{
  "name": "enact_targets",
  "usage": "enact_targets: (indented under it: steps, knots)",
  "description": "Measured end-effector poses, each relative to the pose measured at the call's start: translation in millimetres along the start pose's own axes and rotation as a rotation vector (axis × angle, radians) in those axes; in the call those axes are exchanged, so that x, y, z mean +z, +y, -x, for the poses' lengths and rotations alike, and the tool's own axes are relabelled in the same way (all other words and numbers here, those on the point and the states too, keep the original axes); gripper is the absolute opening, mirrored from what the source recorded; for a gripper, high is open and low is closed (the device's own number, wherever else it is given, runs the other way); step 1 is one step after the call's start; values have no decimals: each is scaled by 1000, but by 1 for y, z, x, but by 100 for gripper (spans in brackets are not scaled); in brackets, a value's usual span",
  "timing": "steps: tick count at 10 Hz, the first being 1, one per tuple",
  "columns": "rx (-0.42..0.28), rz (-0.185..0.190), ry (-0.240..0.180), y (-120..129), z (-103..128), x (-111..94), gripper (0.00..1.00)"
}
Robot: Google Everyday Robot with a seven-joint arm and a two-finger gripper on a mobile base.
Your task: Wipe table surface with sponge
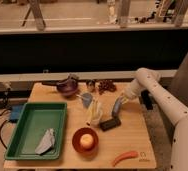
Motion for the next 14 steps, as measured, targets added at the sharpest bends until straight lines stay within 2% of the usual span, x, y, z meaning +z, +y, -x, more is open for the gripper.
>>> enact_targets:
  steps: [4,9,11,14]
  knots:
    - [45,-13,33,12,-30,-19,3]
    - [111,-50,77,9,-63,-29,3]
    - [149,-83,99,1,-72,-26,3]
    - [221,-149,106,-8,-71,-15,3]
